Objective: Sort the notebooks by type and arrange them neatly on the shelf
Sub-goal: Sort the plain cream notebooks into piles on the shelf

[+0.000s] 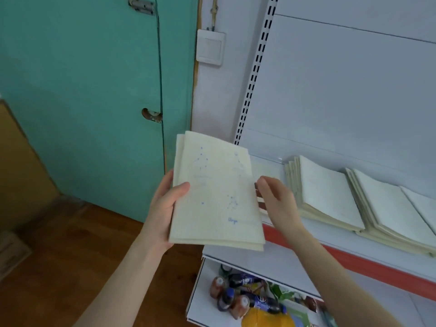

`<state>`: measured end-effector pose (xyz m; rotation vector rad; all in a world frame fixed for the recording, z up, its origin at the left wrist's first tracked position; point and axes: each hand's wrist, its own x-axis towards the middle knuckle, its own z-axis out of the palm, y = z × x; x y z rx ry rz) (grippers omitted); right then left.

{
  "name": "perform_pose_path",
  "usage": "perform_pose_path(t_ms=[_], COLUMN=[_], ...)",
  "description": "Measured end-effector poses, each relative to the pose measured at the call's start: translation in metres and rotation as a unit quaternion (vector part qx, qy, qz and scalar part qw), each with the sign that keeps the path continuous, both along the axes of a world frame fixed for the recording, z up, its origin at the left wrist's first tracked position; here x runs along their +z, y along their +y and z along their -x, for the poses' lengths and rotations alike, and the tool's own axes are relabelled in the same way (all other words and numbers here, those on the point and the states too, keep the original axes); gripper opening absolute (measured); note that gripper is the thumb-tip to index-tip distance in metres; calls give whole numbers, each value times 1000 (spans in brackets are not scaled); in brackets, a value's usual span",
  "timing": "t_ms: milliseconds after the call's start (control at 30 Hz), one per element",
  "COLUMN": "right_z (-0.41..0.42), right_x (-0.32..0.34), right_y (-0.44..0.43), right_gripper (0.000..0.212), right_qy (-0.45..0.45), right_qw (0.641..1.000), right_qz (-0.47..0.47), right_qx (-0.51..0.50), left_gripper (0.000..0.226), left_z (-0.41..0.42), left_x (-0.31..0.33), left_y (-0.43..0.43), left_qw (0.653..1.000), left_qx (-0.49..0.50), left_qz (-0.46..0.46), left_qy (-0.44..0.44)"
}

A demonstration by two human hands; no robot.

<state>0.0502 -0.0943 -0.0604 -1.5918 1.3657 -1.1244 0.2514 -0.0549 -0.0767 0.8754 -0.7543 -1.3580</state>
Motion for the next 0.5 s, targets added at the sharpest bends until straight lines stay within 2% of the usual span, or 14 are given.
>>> perform_pose_path(t_ms=[100,167,267,400,500], right_z=[16,29,56,107,153], right_x=[-2,-3,1,3,3], right_y=[16,25,35,54,67], right_gripper=[23,16,17,12,29], right_qy=[-49,-105,-144,-175,-179], right_qw=[997,990,982,974,969], right_qz=[-58,-84,-81,-86,-109], right_qx=[2,-29,-88,-113,-131], left_gripper=[49,49,45,43,39], left_z=[18,34,64,114,159], left_x=[0,-1,-3,-6,-6], left_y=[-4,-7,-10,-9,-5], left_qw=[999,998,997,997,996], left_qx=[-43,-55,-71,-71,-84], left_qz=[23,26,21,-2,1], left_qy=[8,6,-2,-10,-17])
